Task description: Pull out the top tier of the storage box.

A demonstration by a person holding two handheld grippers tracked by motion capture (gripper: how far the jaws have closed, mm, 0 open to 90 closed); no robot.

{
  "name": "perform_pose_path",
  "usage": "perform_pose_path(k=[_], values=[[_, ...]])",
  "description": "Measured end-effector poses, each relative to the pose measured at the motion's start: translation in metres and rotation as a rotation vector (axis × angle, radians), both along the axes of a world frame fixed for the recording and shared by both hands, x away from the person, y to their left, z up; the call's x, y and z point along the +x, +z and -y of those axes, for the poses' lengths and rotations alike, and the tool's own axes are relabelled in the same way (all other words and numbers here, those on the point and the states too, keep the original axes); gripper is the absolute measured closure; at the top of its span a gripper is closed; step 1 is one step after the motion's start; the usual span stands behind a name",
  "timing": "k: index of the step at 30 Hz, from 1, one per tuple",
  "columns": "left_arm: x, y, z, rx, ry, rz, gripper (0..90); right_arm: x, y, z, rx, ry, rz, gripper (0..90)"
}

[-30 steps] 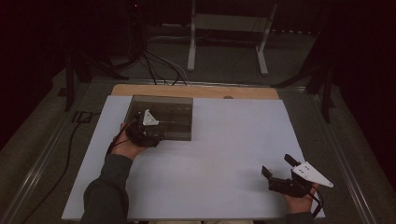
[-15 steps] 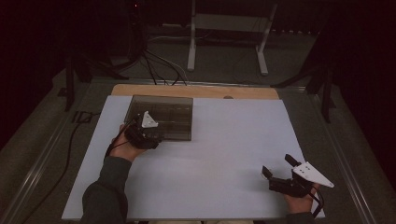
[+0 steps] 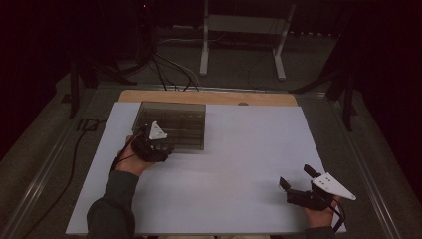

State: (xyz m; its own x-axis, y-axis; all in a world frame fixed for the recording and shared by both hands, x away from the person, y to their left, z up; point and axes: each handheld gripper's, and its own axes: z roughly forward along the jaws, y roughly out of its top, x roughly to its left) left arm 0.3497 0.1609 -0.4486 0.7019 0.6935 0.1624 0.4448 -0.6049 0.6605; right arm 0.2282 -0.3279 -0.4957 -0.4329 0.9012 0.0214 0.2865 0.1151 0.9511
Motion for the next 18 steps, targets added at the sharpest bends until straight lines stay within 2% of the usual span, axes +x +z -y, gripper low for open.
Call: perform_pose_path(k=[18], values=[[-0.015,-0.001,-0.001,-0.007,-0.004,0.02,45.2,0.0,0.0,-0.001,0.0,0.001,-0.001,0.0]])
